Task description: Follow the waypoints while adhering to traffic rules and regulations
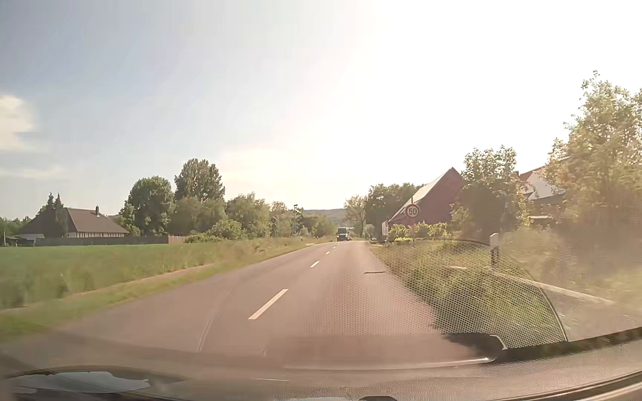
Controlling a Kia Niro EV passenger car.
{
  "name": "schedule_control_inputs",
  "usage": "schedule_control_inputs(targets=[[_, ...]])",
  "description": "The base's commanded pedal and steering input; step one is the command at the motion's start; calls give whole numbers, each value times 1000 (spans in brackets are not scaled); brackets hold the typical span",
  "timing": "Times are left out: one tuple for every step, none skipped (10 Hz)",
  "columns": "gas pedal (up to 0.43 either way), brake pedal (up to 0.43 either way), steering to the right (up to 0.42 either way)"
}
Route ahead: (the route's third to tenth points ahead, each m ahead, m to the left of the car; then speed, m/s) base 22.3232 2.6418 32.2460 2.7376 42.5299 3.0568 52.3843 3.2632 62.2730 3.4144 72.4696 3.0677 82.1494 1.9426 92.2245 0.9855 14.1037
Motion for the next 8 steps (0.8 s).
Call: schedule_control_inputs(targets=[[157, 0, 5], [169, 0, 4], [169, 0, 4], [169, 0, 4], [169, 0, 3], [157, 0, 3], [150, 0, 3], [150, 0, 3]])
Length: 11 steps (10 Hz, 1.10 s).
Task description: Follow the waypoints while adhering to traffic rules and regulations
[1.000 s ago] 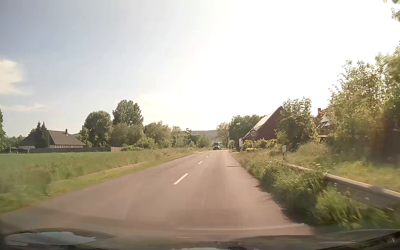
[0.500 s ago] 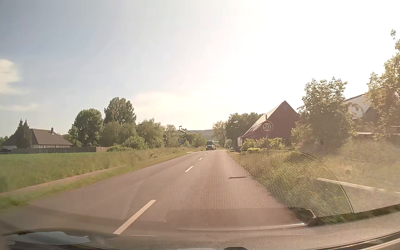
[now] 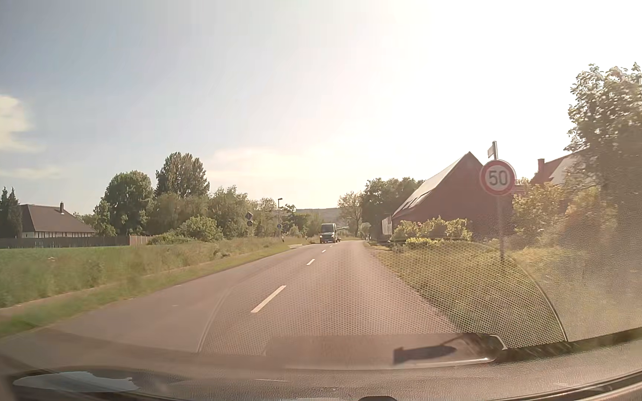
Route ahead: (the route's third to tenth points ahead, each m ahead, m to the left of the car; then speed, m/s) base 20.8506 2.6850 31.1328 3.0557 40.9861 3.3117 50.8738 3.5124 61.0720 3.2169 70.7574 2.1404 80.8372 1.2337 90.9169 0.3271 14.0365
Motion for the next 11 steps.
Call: schedule_control_inputs(targets=[[150, 0, 3], [150, 0, 3], [150, 0, 3], [150, 0, 3], [150, 0, 2], [157, 0, 2], [157, 0, 2], [157, 0, 2], [157, 0, 2], [157, 0, 2], [169, 0, 2]])
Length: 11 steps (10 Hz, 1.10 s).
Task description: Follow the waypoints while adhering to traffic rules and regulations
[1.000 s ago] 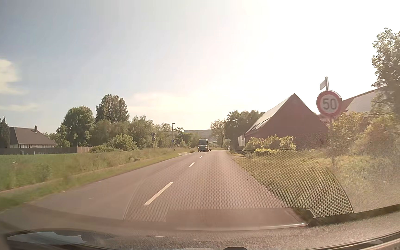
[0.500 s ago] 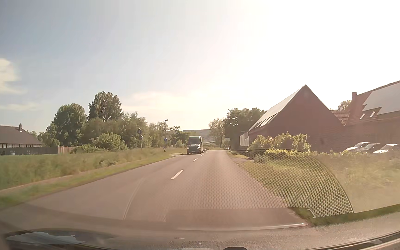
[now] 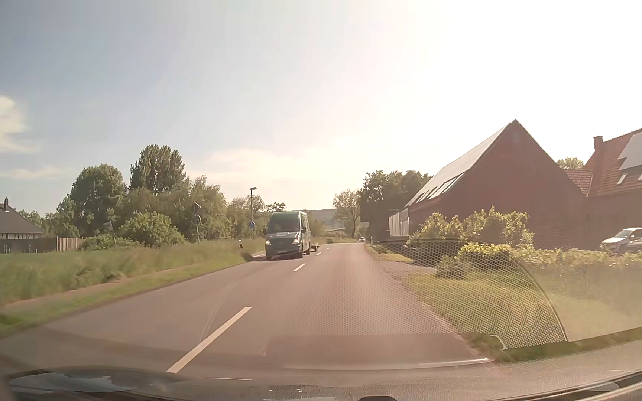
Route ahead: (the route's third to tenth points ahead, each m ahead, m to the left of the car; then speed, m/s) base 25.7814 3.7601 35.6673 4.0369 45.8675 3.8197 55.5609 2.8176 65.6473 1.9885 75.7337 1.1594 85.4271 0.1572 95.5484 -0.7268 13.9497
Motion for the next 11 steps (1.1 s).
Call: schedule_control_inputs(targets=[[177, 0, 2], [177, 0, 2], [177, 0, 2], [177, 0, 2], [189, 0, 2], [189, 0, 2], [189, 0, 2], [189, 0, 2], [189, 0, 2], [189, 0, 2], [177, 0, 2]])
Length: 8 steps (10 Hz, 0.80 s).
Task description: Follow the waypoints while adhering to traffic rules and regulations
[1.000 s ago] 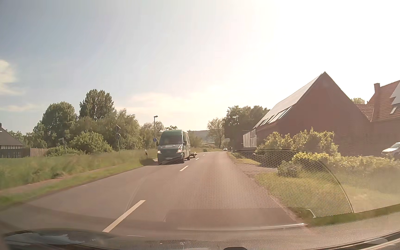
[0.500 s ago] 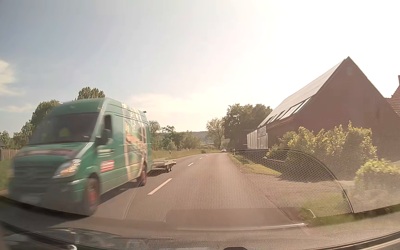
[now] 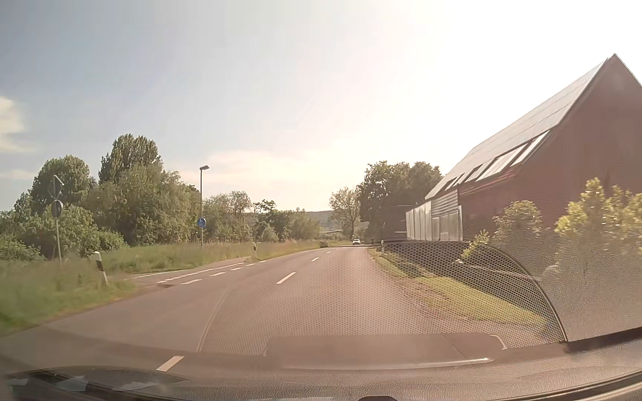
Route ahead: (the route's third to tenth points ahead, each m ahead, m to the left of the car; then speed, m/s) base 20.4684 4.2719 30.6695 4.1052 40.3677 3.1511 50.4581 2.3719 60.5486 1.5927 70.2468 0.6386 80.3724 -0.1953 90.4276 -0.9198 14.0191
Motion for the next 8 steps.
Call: schedule_control_inputs(targets=[[177, 0, 2], [177, 0, 1], [177, 0, 1], [189, 0, 1], [197, 0, 1], [209, 0, 1], [209, 0, 1], [209, 0, 1]])
